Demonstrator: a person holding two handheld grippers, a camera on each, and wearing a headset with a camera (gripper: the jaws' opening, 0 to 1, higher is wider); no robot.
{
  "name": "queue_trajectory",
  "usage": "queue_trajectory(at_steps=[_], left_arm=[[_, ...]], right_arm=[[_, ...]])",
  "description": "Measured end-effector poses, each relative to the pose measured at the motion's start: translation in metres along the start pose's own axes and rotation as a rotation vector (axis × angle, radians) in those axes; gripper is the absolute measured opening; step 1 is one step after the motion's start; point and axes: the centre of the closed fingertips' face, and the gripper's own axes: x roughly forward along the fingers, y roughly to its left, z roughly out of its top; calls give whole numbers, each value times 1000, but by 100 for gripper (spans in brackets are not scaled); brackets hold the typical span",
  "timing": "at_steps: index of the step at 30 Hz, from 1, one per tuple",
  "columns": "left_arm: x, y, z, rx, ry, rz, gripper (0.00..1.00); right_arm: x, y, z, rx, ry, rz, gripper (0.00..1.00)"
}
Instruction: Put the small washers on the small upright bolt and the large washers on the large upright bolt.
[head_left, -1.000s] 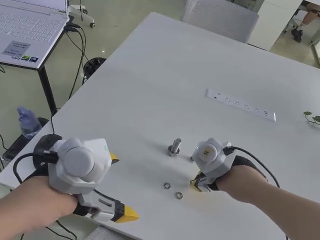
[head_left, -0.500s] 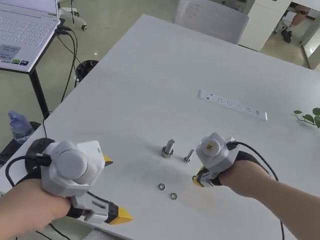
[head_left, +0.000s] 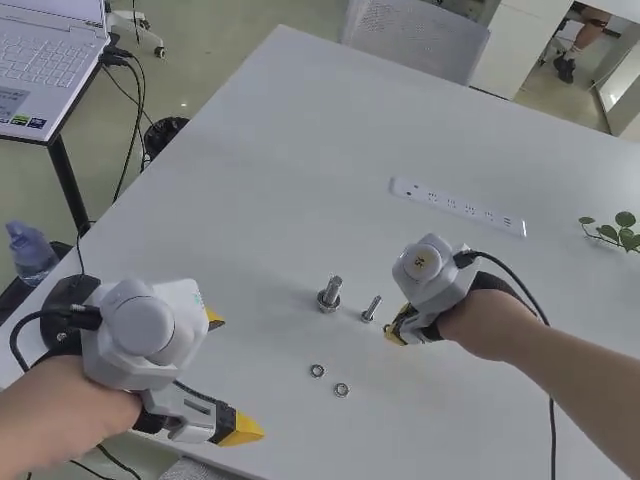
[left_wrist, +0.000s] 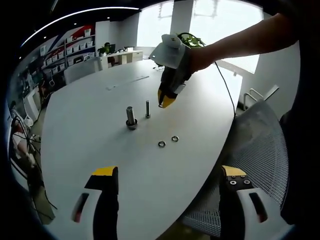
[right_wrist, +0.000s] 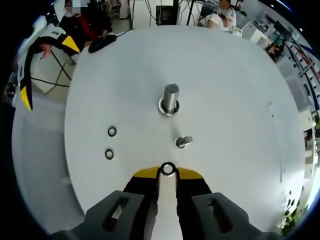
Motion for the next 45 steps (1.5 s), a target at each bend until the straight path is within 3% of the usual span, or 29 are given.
queue_trajectory(at_steps=[15,34,45], left_arm=[[1,6,0,-4,-8,0,83],[3,14,2,-6,-15,10,90],[5,15,-2,-9,2,6,86]], right_arm=[[-10,-21,23,-15,-27,-29,12],[-5,-21,36,-59,-17,-16,12],[-2,-20,37,-67,-11,-7,12]])
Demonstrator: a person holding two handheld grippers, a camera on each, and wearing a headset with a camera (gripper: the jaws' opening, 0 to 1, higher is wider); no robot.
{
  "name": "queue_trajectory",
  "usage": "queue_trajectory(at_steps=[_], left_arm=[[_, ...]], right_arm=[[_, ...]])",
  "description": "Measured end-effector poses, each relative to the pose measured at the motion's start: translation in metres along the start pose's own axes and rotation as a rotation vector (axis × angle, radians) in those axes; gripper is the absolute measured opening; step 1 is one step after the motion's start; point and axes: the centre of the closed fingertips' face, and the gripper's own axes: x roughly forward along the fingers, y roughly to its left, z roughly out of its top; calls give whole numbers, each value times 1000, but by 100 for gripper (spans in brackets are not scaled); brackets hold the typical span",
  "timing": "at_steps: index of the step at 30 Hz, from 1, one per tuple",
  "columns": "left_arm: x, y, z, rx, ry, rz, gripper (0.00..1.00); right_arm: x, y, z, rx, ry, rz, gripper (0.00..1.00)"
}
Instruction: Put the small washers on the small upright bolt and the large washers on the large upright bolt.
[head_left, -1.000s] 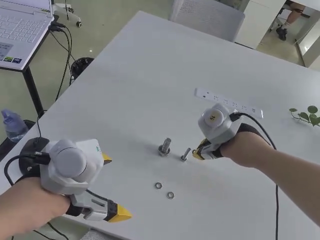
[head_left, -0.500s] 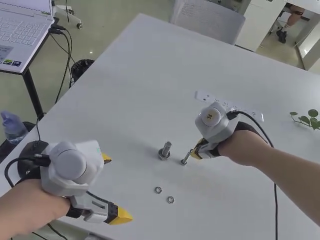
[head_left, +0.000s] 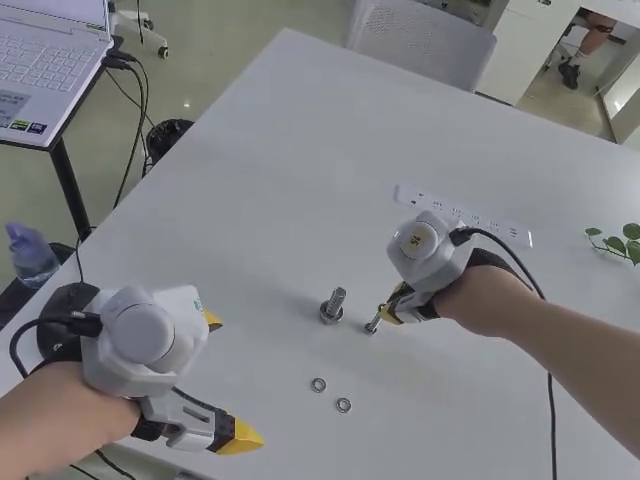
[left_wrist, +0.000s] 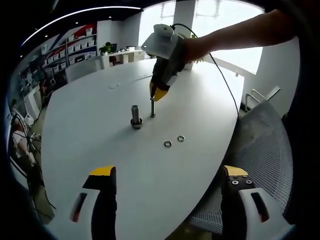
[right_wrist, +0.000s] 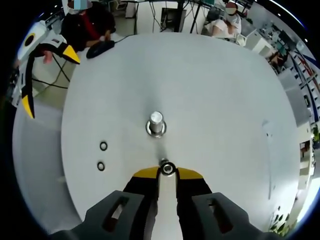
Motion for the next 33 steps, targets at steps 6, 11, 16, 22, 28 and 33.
queue_trajectory(at_steps=[6,11,16,22,28,33], left_arm=[[0,0,0,-4,-1,-2,85],[0,2,-1,-10,-3,2,85],[0,2,-4,-17,1,1,84],[0,2,-5,-19,7,4,84],[1,5,-4,-20,9,10,84],[0,5,-5,-24,13,12,84]], right_arm=[[3,0,-1,-8,8,0,12],[7,0,-2,-15,13,2,12],[10,1,-2,-24,18,6,12],[15,2,-5,-22,25,11,12],[21,3,-7,-21,27,20,12],[27,4,-8,-32,32,25,13]])
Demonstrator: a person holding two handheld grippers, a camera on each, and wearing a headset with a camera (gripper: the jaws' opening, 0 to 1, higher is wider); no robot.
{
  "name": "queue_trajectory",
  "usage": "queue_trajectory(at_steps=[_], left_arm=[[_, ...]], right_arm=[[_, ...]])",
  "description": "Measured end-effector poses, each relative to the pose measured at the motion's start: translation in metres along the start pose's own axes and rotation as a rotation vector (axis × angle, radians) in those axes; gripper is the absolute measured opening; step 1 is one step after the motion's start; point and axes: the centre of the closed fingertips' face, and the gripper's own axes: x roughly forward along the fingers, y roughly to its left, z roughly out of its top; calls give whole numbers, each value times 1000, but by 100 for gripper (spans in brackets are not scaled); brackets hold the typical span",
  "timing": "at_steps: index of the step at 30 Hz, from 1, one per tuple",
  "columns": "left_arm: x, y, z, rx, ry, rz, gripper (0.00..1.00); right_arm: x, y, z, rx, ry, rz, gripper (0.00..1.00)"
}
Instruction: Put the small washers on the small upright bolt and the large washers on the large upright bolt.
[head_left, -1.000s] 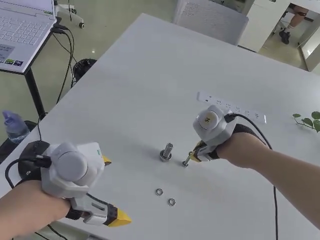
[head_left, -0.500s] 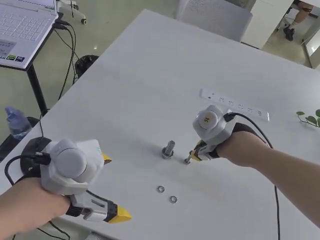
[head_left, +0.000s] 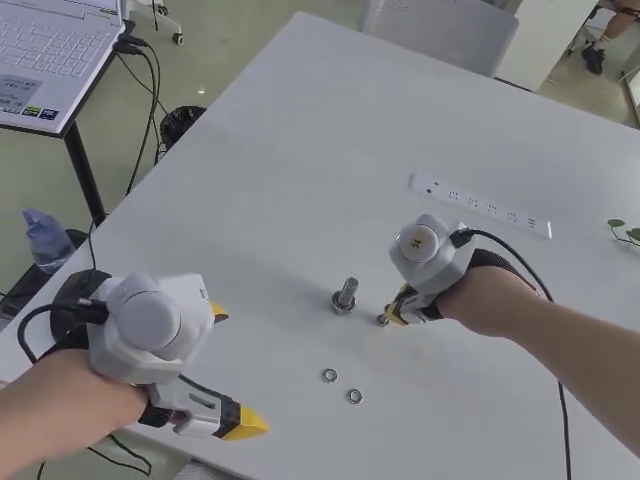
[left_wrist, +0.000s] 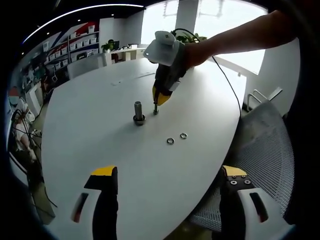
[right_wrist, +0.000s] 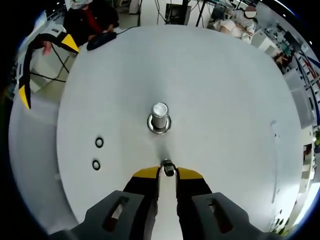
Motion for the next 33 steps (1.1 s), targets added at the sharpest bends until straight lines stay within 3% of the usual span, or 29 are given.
queue_trajectory(at_steps=[19,33], left_arm=[[2,6,-3,-9,12,4,83],[5,6,-2,-6,21,0,82]], right_arm=[[22,1,-7,-18,19,20,13],[24,0,-9,-10,21,26,13]])
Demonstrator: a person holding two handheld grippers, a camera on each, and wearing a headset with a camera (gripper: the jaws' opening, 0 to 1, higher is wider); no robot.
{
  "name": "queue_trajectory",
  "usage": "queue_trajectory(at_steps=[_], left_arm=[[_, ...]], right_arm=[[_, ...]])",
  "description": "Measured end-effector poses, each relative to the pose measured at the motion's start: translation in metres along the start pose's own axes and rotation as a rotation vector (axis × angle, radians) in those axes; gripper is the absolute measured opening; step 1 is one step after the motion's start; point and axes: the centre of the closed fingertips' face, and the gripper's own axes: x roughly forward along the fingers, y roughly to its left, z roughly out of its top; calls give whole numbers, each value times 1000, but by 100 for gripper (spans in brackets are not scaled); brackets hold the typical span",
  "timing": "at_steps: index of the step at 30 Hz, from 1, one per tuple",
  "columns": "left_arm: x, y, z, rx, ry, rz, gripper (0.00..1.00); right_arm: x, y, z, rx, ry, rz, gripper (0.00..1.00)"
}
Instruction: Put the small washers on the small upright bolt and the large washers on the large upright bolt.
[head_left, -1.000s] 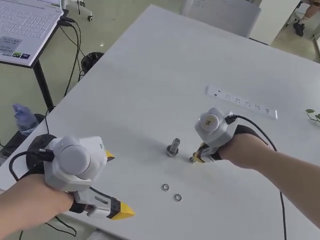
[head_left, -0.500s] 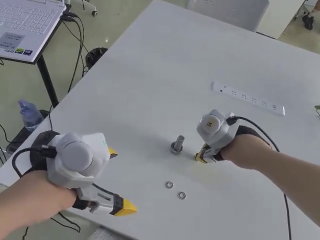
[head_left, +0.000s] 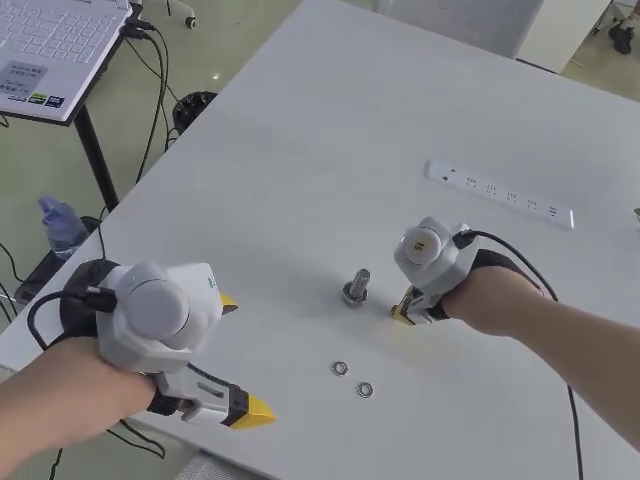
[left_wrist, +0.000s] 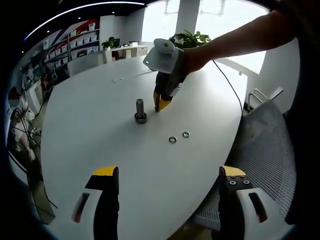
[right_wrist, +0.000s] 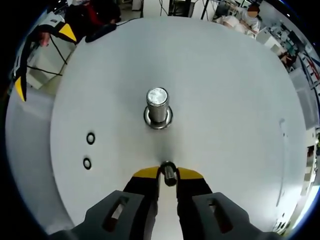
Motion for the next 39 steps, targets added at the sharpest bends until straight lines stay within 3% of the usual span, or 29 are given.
queue_trajectory(at_steps=[20,39], left_arm=[[-1,-1,-2,-3,3,-4,81],[-6,-1,4,4,-23,2,83]], right_arm=[[-1,0,1,-18,-2,4,14],[-11,-1,1,-10,-12,27,28]])
